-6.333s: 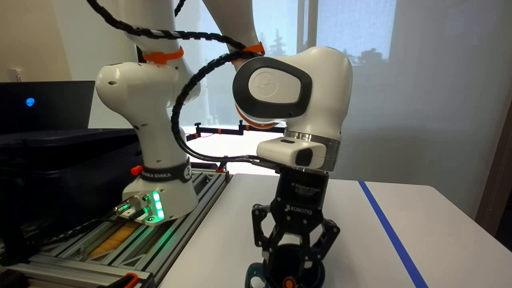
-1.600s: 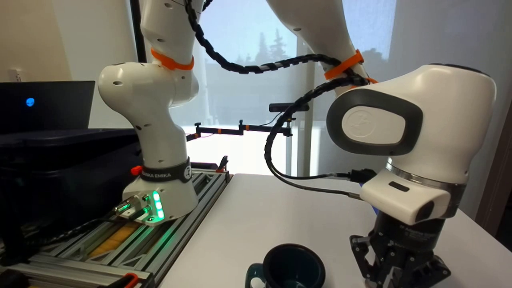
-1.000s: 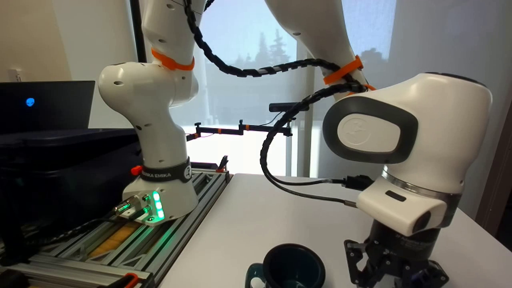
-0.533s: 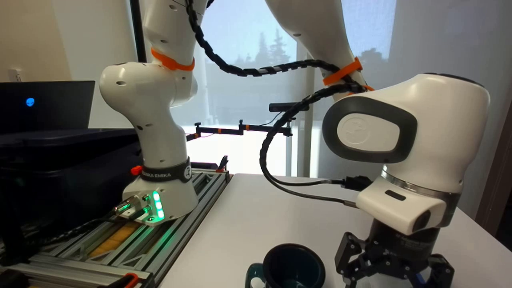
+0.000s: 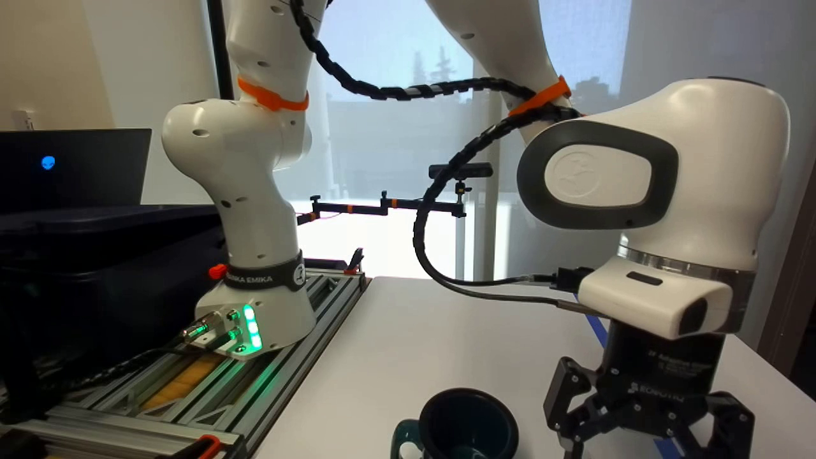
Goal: Pick up the marker from the cup and put it on the table
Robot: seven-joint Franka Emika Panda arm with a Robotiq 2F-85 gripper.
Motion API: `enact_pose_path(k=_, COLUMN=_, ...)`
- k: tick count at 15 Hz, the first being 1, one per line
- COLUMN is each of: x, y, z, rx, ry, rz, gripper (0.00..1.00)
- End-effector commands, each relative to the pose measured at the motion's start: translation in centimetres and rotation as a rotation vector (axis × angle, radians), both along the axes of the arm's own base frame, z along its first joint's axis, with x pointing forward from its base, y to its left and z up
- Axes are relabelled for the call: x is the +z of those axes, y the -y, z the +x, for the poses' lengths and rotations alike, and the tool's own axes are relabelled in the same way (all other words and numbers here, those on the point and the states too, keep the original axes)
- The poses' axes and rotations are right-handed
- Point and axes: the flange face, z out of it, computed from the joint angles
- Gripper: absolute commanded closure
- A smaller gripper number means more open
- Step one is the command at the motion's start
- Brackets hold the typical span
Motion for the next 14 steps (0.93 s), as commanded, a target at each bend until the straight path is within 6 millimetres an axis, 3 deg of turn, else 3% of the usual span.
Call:
enact_pose_path(k=1, x=2.9, y=-0.3, z=-1.3, rx=0.007, ry=-0.009, rz=-0.015, gripper=0.0)
enact_pose_path(k=8, x=7.3, y=-0.5, z=-2.8, rx=0.05, ry=-0.046, rz=0.018, gripper=0.0)
enact_pose_path(k=9, x=5.6, y=-0.2, z=-1.4, rx=0.031, ry=-0.039, rz=0.005, gripper=0.0)
enact_pose_path(k=14, x=6.7, y=-0.2, z=-2.0, rx=0.035, ry=-0.038, rz=0.016, gripper=0.0)
